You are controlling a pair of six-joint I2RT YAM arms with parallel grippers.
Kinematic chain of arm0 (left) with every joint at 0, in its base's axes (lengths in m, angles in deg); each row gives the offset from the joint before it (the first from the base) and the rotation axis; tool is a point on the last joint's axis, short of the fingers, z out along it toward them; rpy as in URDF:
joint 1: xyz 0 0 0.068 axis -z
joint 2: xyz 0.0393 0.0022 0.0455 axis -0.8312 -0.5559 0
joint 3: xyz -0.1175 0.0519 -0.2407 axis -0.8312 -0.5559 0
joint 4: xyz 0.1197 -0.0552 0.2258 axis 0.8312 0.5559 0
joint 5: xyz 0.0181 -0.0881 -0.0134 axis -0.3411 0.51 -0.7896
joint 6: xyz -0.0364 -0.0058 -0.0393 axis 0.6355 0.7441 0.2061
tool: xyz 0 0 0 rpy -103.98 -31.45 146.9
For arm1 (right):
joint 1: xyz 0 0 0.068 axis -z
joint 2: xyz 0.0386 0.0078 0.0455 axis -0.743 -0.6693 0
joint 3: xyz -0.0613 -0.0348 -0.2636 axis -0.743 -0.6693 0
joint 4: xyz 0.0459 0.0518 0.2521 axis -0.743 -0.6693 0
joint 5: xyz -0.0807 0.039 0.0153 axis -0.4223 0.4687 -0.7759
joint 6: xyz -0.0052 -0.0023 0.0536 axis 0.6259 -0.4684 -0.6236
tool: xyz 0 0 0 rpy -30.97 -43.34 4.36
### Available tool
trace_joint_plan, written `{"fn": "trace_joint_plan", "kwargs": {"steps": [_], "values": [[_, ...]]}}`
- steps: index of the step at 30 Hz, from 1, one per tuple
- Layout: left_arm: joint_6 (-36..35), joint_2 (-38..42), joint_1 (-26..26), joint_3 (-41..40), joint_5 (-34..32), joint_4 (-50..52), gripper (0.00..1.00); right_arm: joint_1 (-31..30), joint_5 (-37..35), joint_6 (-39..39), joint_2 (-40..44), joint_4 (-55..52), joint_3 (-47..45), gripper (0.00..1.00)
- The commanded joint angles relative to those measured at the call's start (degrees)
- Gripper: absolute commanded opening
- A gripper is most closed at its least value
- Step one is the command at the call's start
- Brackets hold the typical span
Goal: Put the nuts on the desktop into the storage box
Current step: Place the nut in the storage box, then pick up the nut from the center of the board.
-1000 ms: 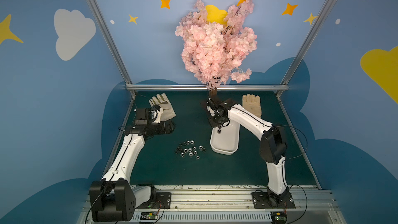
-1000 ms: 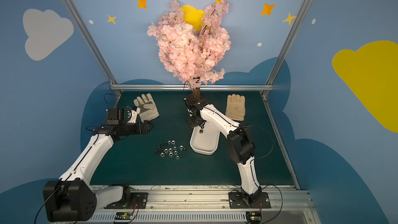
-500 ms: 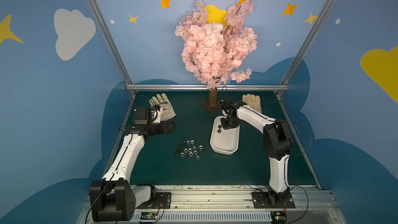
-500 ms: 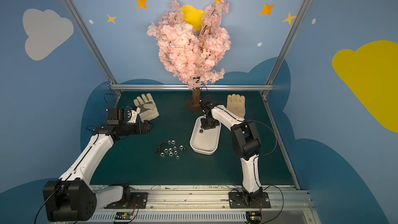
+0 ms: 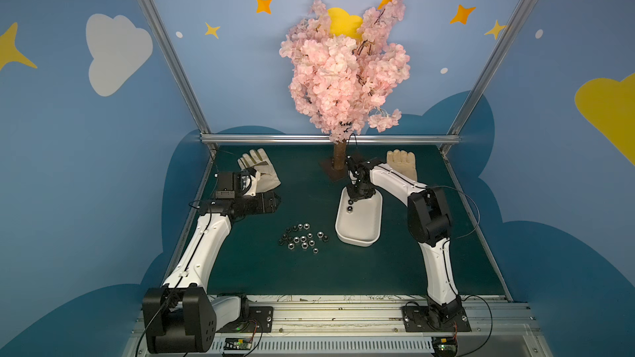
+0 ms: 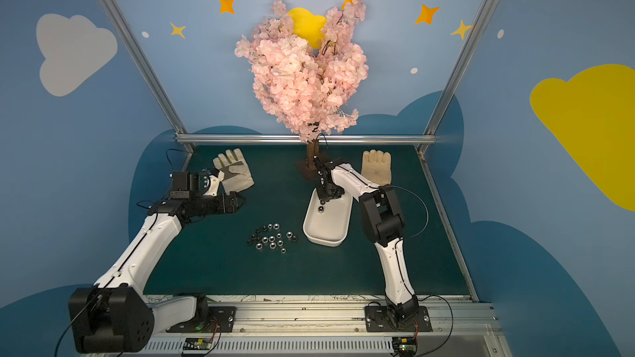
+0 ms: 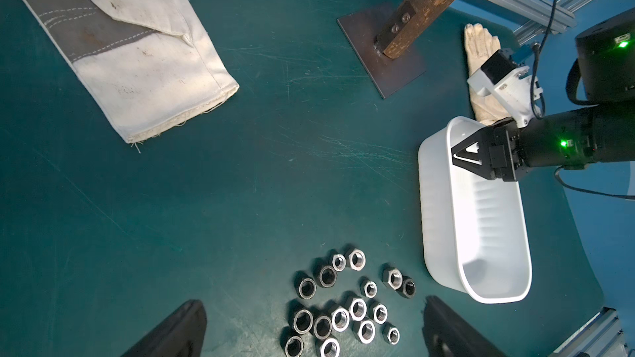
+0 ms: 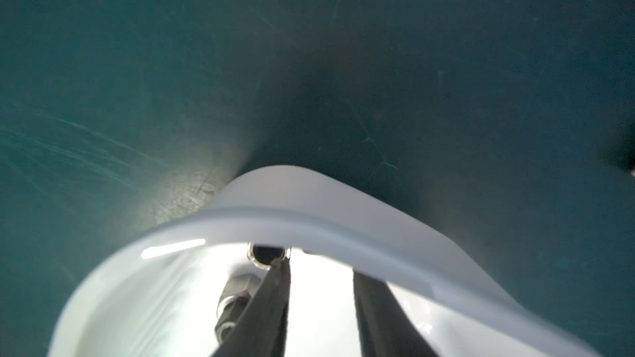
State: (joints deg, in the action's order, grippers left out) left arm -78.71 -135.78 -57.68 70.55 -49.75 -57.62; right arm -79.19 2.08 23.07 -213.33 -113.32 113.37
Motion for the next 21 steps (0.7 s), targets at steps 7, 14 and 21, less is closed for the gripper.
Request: {"fn": "trace_joint_plan", "kwargs": {"steps": [7,14,21], "values": [[0.22,0.60,0.09,-0.62,0.16,-0.55,1.00,-5.87,-2.04,0.56,11.20,-2.87,-1.47,0.42],[0.42,0.26,0.06,-0.71,0.16,-0.76,1.00,-14.96,3.05,1.92,11.91,-2.48,0.50,0.46],[0.42,0.30,0.05,-0.71,-0.14,-0.73,1.00,-20.04,6.63,3.73,4.59,-3.00,4.05,0.55]]}}
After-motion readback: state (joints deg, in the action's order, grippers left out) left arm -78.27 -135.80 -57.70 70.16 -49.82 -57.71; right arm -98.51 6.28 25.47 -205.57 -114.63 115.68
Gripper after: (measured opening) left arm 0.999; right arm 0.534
